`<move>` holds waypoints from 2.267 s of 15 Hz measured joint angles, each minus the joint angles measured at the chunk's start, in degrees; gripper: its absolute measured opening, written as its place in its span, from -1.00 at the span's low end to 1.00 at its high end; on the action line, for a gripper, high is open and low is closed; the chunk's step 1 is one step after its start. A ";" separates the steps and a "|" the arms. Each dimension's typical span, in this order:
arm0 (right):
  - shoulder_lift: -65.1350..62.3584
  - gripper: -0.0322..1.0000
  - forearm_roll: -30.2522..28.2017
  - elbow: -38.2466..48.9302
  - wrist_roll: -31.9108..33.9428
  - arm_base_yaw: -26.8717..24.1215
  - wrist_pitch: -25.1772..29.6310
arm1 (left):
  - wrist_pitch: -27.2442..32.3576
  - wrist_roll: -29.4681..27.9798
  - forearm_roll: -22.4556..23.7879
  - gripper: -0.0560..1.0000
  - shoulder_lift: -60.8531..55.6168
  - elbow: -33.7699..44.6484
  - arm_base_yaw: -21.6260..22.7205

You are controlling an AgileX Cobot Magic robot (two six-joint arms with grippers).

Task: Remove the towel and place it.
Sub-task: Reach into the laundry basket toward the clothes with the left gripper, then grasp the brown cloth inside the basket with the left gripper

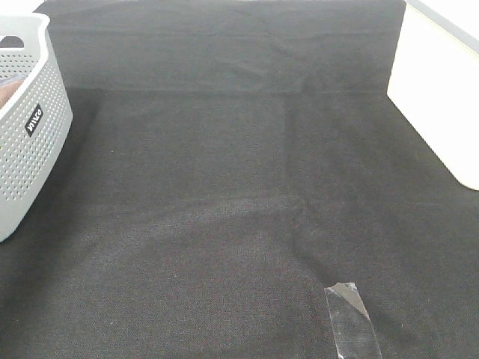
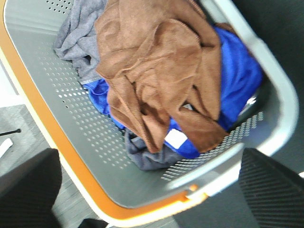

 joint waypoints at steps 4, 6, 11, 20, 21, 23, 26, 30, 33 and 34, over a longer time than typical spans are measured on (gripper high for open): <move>0.00 0.20 0.00 0.00 0.00 0.00 0.00 | -0.11 3.38 2.92 0.91 8.77 -2.52 2.01; 0.00 0.20 0.00 0.00 0.00 0.00 0.00 | -0.17 5.04 3.50 0.91 14.44 -2.52 4.24; 0.00 0.20 0.00 0.00 0.00 0.00 0.00 | -3.67 5.27 4.41 0.91 28.30 -6.47 4.76; 0.00 0.20 0.00 0.00 0.00 0.00 0.00 | -3.15 9.45 2.81 0.88 37.59 -18.05 4.76; 0.00 0.20 0.00 0.00 0.00 0.00 0.00 | -3.32 9.91 2.86 0.88 38.16 -18.05 4.76; 0.00 0.20 0.00 0.00 0.00 0.00 0.00 | -3.78 10.37 2.86 0.88 39.48 -18.05 4.76; 0.00 0.20 0.00 0.00 0.00 0.00 0.00 | -5.04 10.49 2.86 0.83 40.97 -18.05 4.76; 0.00 0.20 0.00 0.00 0.00 0.00 0.00 | -5.04 10.54 2.86 0.47 42.06 -18.05 4.76; 0.00 0.20 0.00 0.00 0.00 0.00 0.00 | -4.98 10.54 2.86 -0.24 42.06 -18.05 4.76; 0.00 0.20 0.00 0.00 0.00 0.00 0.00 | -4.76 10.54 2.86 -0.31 42.06 -18.05 4.76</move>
